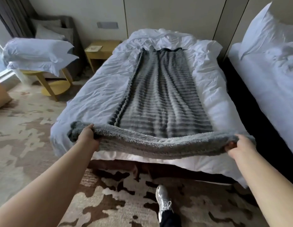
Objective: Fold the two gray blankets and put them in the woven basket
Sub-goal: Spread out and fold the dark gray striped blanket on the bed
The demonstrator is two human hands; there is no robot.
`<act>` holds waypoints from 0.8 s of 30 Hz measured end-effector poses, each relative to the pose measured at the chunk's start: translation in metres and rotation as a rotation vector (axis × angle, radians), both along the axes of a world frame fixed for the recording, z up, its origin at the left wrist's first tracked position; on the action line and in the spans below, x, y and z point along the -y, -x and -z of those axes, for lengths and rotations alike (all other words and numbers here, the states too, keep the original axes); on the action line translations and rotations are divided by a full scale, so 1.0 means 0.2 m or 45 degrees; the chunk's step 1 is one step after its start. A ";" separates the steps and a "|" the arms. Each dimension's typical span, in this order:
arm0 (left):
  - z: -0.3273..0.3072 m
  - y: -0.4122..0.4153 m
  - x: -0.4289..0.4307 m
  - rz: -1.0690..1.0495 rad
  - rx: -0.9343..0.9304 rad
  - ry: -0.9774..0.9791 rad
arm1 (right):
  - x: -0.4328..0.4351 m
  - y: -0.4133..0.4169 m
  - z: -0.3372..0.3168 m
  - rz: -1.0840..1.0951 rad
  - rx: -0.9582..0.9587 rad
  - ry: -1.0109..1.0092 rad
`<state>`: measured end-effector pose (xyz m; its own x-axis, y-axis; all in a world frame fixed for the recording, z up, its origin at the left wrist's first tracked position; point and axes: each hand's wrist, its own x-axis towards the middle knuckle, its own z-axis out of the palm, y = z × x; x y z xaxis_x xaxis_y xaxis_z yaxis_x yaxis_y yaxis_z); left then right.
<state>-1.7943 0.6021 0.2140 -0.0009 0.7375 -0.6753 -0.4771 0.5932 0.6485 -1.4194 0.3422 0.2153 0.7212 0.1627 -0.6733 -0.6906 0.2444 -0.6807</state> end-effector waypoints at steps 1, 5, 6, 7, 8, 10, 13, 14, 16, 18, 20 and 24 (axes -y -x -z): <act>-0.02 -0.09 -0.10 -0.003 0.039 -0.059 | -0.11 -0.08 -0.02 0.012 0.013 -0.053; 0.13 -0.38 -0.47 0.158 0.138 -0.363 | -0.58 -0.38 0.11 -0.159 0.154 -0.197; 0.21 -0.42 -0.51 0.224 0.081 -0.359 | -0.66 -0.42 0.19 -0.251 0.171 -0.108; 0.31 -0.45 -0.55 0.293 0.004 -0.313 | -0.72 -0.45 0.28 -0.360 0.186 0.019; 0.41 -0.49 -0.56 0.352 -0.069 -0.231 | -0.78 -0.47 0.40 -0.463 0.175 0.148; 0.60 -0.56 -0.57 0.432 -0.171 -0.024 | -0.84 -0.47 0.63 -0.671 0.056 0.337; 0.80 -0.62 -0.54 0.443 -0.271 0.215 | -0.83 -0.49 0.87 -0.792 -0.108 0.546; 0.84 -0.63 -0.53 0.398 -0.288 0.262 | -0.81 -0.51 0.93 -0.776 -0.106 0.611; 0.92 -0.65 -0.50 0.225 -0.299 0.325 | -0.78 -0.53 1.01 -0.698 -0.040 0.763; 0.99 -0.66 -0.44 0.011 -0.253 0.415 | -0.74 -0.51 1.08 -0.560 0.007 0.904; 1.04 -0.66 -0.36 -0.120 -0.251 0.568 | -0.69 -0.44 1.15 -0.466 -0.091 1.031; 1.13 -0.63 -0.28 -0.250 -0.193 0.774 | -0.64 -0.36 1.27 -0.407 -0.576 0.818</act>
